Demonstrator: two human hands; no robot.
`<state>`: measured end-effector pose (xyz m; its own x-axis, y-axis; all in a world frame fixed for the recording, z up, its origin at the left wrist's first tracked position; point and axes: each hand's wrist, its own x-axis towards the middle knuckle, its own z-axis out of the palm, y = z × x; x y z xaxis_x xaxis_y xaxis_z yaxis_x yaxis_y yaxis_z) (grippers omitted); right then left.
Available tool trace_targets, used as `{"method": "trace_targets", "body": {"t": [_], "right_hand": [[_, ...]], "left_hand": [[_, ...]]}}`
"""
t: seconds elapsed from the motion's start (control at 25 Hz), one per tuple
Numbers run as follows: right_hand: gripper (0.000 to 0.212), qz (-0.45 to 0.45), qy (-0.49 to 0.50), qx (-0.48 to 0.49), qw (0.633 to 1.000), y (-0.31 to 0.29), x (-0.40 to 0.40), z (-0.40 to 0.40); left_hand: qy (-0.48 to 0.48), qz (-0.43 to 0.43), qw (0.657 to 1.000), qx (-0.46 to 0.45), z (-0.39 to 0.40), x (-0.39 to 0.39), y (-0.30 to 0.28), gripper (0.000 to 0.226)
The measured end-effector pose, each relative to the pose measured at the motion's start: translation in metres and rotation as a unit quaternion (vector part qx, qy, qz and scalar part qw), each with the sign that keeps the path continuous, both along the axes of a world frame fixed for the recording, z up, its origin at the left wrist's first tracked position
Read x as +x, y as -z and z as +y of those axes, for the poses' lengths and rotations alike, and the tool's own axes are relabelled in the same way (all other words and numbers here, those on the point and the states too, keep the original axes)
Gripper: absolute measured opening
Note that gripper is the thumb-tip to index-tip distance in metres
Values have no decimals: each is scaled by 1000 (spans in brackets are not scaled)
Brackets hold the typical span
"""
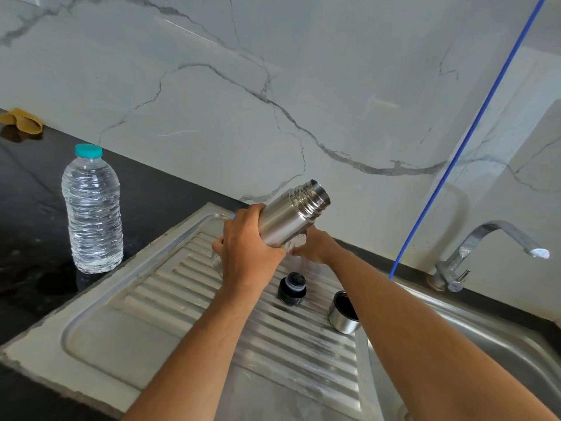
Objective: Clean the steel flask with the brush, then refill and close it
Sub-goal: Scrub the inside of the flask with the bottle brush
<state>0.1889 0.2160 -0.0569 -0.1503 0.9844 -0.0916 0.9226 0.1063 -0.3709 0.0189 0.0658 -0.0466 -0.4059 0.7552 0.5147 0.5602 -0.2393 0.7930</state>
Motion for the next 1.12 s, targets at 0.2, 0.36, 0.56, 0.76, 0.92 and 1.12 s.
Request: {"method": "trace_targets", "body": {"t": [0.2,0.36,0.56,0.76,0.92,1.12], "right_hand": [[94,11,-22,5,1000,2,9,10],[76,150,-19,65,986,-32,8,-33],[56,412,-139,-54,899,-80,8,-125],[46,484,-109,33,867,-100,2,-187],[48,523,-39,120,843,-122,39,-221],[47,530,21,214,820,-138,114,-255]], "left_hand": [[1,4,1000,-5,0,1,0,81],[-1,-6,1000,-3,0,1,-1,77],[-6,-1,1000,-10,-5,8,-8,75],[1,41,999,25,-35,40,-35,64],[94,71,991,65,-61,78,-62,69],[295,81,947,95,-78,110,-69,85]]}}
